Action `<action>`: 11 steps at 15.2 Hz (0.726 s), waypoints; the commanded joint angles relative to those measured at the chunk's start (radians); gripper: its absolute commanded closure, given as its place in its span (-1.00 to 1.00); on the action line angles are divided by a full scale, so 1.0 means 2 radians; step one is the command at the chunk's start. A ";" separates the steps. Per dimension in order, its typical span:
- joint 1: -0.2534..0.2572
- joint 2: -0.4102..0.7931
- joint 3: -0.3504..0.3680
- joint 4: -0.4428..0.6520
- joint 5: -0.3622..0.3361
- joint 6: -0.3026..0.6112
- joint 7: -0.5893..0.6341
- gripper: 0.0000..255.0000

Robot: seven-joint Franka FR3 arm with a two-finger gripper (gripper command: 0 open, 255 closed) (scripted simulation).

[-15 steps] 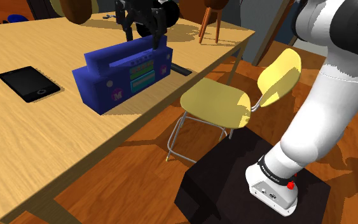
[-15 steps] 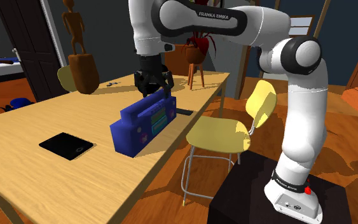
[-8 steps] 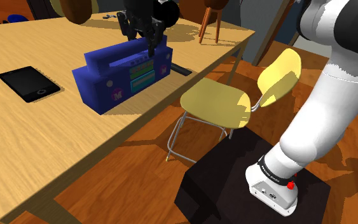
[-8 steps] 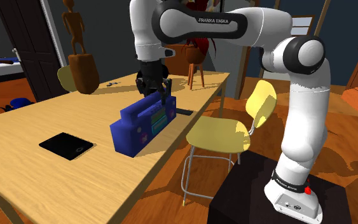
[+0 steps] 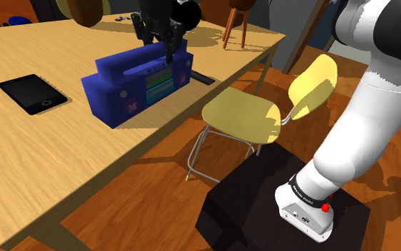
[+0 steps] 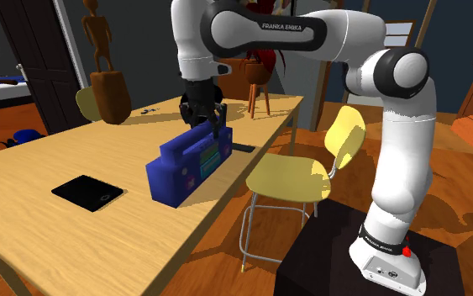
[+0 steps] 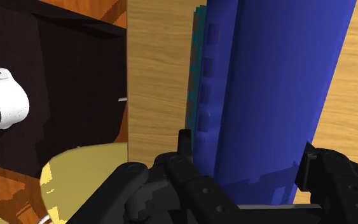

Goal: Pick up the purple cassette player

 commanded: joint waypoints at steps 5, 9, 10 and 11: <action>0.021 0.021 0.000 0.062 -0.017 -0.047 0.005 1.00; 0.044 0.042 -0.001 0.116 -0.034 -0.085 0.009 1.00; 0.051 0.048 -0.002 0.131 -0.039 -0.096 0.010 1.00; 0.058 0.054 -0.003 0.147 -0.045 -0.106 0.011 1.00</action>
